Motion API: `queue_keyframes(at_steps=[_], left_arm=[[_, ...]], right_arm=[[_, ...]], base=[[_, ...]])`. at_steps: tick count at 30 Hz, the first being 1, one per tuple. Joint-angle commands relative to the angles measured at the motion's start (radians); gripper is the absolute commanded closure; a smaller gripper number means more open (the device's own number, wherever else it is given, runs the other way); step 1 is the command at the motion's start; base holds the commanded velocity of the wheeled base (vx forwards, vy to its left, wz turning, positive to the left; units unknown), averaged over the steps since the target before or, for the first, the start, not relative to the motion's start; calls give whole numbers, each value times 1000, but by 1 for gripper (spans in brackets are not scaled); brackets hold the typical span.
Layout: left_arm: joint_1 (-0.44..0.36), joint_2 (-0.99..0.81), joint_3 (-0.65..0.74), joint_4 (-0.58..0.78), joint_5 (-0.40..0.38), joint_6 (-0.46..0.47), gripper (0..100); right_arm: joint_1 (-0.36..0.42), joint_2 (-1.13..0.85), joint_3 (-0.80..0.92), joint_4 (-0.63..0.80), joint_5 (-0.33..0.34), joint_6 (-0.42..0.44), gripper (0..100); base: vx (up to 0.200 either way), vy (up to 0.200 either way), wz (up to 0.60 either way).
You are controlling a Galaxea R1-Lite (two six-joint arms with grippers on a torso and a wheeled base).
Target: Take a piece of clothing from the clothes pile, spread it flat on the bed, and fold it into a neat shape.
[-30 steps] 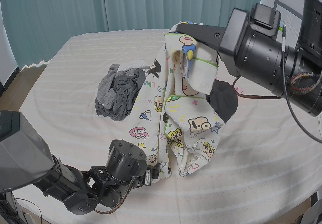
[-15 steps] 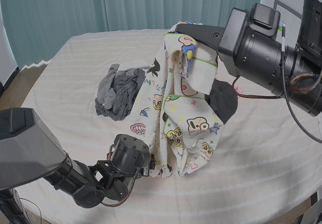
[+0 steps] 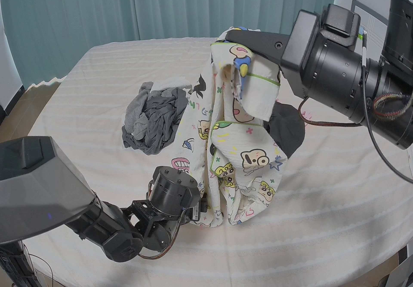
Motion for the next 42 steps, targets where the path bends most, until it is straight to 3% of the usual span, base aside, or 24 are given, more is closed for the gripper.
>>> queue_keyframes(at_steps=[1, 3, 4, 15, 27, 37, 42], left_arm=[[-1, 30, -18, 1, 1, -1, 0], [1, 38, -16, 1, 1, -2, 0], [1, 38, -12, 1, 1, -2, 100], [-2, -62, 111, -1, -41, -7, 100], [29, -447, 283, 3, -102, -51, 100], [114, -777, 247, 12, -128, -39, 100], [134, -853, 194, 33, -130, 7, 100]], right_arm=[[0, -3, 1, 0, 0, 0, 100], [0, -3, 1, 0, 0, 0, 100], [0, -3, 1, 0, 0, 0, 100], [-30, -30, 41, 0, -3, 0, 100], [-138, -193, 210, -2, -1, 0, 100], [-159, -360, 276, 3, 2, -7, 100], [-161, -380, 247, 3, 23, -37, 100]], base=[[0, 0, 0], [0, 0, 0], [0, 0, 0], [0, 0, 0], [0, 0, 0], [0, 0, 0], [0, 0, 0]])
